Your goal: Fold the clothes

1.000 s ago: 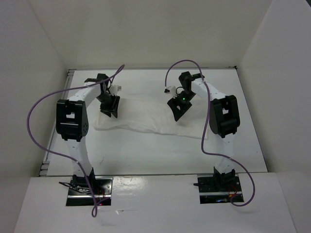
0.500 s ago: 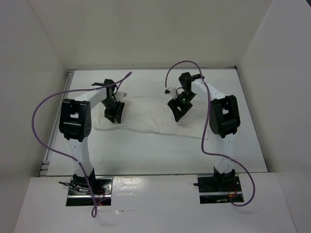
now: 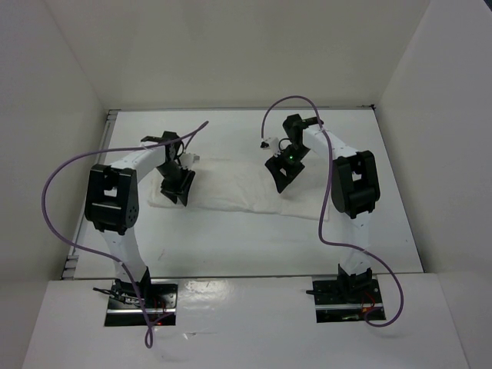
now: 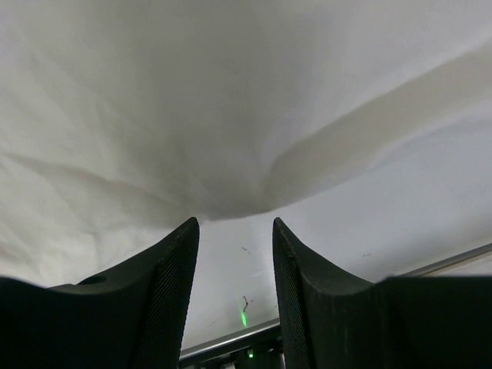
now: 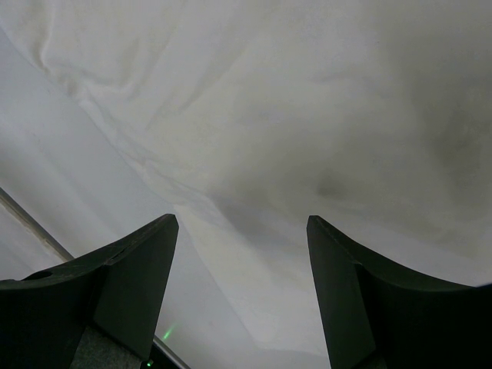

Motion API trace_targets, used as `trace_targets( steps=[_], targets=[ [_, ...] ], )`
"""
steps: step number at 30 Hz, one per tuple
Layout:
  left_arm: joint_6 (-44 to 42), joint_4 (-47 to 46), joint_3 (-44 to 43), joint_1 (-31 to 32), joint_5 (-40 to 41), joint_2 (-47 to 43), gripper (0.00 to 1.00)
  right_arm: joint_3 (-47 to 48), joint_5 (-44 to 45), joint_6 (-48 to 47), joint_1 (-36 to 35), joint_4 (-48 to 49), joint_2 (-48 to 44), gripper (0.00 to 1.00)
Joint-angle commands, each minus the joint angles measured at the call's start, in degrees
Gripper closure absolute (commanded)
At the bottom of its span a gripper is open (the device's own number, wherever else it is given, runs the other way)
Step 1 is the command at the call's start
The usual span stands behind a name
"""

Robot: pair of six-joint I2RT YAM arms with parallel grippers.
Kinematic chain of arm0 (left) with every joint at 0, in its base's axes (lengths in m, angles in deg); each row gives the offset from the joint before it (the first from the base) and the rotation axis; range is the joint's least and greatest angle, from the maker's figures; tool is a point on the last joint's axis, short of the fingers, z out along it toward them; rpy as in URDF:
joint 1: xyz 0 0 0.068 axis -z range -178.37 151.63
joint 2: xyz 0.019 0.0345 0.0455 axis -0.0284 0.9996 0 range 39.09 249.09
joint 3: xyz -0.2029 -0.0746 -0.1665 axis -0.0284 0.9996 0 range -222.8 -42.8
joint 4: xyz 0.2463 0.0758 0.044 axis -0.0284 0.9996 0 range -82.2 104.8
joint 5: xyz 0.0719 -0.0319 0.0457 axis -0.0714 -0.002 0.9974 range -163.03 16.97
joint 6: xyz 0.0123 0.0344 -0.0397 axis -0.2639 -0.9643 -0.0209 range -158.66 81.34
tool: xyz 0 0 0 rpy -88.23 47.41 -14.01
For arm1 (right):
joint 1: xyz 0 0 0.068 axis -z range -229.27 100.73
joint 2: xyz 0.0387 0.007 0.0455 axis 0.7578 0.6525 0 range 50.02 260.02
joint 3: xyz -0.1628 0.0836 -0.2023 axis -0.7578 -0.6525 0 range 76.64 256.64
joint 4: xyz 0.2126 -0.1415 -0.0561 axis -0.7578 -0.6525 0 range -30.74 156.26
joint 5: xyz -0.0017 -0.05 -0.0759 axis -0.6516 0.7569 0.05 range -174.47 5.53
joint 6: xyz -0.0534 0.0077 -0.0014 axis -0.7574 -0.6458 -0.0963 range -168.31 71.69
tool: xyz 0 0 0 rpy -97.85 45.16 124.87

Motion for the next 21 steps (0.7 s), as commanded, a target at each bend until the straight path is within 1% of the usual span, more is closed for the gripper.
trace_targets(
  steps=[1, 6, 10, 12, 13, 14, 15, 16, 17, 18, 20, 21],
  targets=[
    [-2.4, 2.4, 1.4, 0.9, -1.5, -4.0, 0.50, 2.2, -0.4, 0.1, 0.2, 0.7, -1.3, 0.24],
    [-3.9, 3.6, 5.5, 1.5, -0.9, -5.1, 0.50, 2.2, -0.4, 0.1, 0.8, 0.7, -1.3, 0.24],
    [-3.9, 3.6, 6.7, 2.0, 0.0, -5.1, 0.50, 1.6, 0.2, 0.1, 0.8, 0.7, -1.3, 0.24],
    [-3.9, 2.8, 5.1, 2.0, 0.0, -6.5, 0.50, 1.6, 0.7, 1.1, 2.4, 1.8, -1.3, 0.24],
    [-3.9, 1.3, 2.7, 2.0, 0.7, -7.2, 0.50, 1.6, 1.5, 1.8, 3.0, 3.0, -2.1, 0.24],
    [-2.2, 0.5, 1.4, 1.4, 0.7, -7.9, 0.48, 1.6, 2.4, 4.2, 3.6, 3.8, -2.9, 0.24],
    [-1.5, -0.2, -0.1, 0.7, 0.7, -7.9, 0.46, 1.6, 3.9, 6.1, 5.0, 4.9, -2.9, 0.24],
    [-0.8, -1.4, -2.9, 0.2, 0.2, -6.9, 0.44, 1.6, 7.6, 8.2, 5.8, 7.5, -3.6, 0.23],
    [0.4, -1.4, -4.4, 0.2, 0.2, -6.0, 0.41, 1.1, 9.1, 11.3, 6.5, 8.2, -3.6, 0.20],
    [0.4, -2.1, -5.8, -0.5, -0.5, -5.1, 0.37, 1.1, 10.2, 12.6, 8.0, 8.7, -4.4, 0.19],
    [1.1, -2.9, -8.6, -0.5, -0.5, -2.1, 0.29, -0.7, 10.9, 15.9, 9.4, 9.2, -5.9, 0.13],
    [1.6, -3.8, -9.1, -0.5, -0.5, -0.5, 0.26, -1.6, 10.9, 16.7, 10.0, 9.8, -6.6, 0.12]
  ],
)
